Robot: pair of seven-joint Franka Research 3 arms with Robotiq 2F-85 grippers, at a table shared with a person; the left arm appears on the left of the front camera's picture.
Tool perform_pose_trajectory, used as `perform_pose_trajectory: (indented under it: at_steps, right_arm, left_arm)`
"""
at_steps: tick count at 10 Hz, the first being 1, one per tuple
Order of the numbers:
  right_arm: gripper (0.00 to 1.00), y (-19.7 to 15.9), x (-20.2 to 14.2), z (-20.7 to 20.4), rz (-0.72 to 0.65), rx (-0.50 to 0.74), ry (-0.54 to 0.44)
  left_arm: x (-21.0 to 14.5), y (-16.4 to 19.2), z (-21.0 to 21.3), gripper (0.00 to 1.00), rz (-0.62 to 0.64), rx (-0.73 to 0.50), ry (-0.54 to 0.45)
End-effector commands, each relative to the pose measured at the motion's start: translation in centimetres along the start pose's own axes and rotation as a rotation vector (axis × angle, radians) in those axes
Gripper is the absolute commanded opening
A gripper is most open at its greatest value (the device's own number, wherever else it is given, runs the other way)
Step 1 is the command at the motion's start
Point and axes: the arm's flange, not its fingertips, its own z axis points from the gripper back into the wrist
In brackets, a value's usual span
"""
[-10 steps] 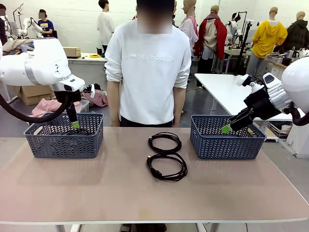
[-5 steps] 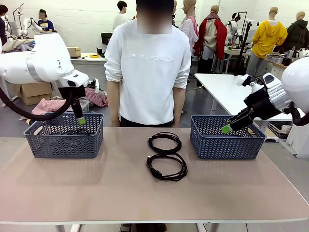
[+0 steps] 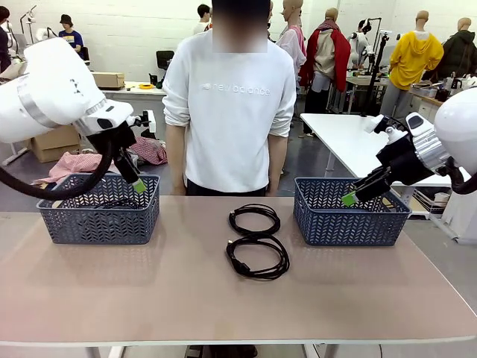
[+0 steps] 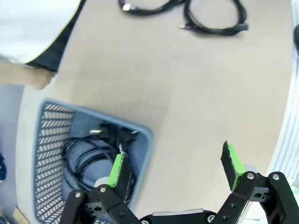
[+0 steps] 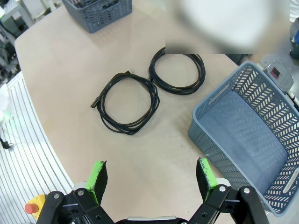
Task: Organize the cables according to human instructions.
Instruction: Pick up a bundle of cables and place it in the basket indicated by the human.
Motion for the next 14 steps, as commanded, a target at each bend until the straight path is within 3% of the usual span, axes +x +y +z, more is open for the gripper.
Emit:
perform_pose_trajectory:
  at_steps: [1, 7, 14]
  right_arm:
    - [1.0, -0.3, -0.2, -0.1, 0.018, 0.015, -0.023]
    - [1.0, -0.3, -0.2, -0.1, 0.018, 0.015, -0.023]
    - [1.0, -0.3, -0.2, -0.1, 0.018, 0.015, -0.023]
  left_arm:
    - [-1.0, -2.2, -0.8, 1.0, -0.023, -0.021, -0.052]
    - [-0.3, -6.8, -3.8, 1.0, -0.062, -0.016, -0.072]
    - [0.4, -6.2, -3.8, 1.0, -0.047, -0.027, -0.035]
